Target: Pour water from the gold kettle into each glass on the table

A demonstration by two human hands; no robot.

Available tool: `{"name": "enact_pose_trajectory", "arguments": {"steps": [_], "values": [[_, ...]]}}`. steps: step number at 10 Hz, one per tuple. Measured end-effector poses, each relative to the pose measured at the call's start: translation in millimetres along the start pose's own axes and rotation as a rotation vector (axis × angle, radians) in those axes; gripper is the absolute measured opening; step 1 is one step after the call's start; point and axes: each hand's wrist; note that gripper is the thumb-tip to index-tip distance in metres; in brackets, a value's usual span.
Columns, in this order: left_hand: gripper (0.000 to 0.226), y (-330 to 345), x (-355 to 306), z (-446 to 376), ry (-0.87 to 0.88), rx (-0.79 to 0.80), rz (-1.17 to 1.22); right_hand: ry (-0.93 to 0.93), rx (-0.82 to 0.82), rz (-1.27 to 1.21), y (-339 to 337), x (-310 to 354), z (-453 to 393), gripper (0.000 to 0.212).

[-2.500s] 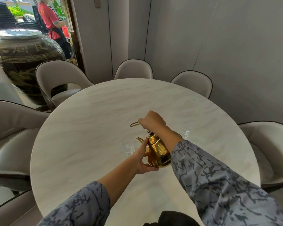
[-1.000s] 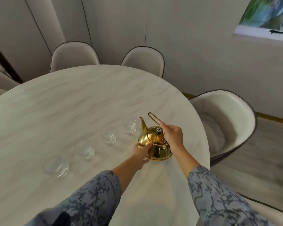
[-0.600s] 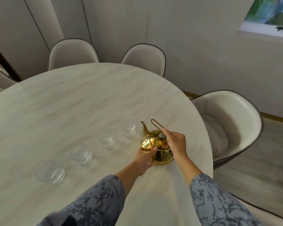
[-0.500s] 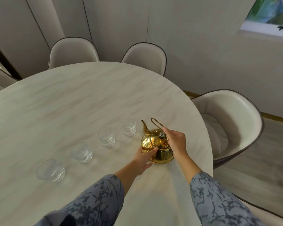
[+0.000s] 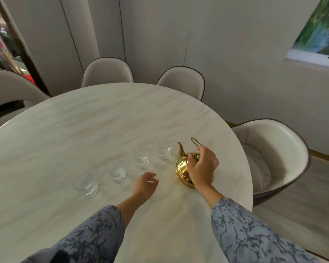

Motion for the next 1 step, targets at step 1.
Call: {"name": "enact_pose_trajectory", "arguments": {"steps": [1], "values": [[0.027,-32.1,0.9,15.1,0.094,-0.118,-0.036,-0.113,0.145,-0.022,9.9,20.1,13.1,0.025]]}}
Point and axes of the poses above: each hand's wrist, its own z-axis away from the middle knuckle, its own y-axis out of the palm, x = y × z, and after that the axes turned 7 degrees about -z, right-handed
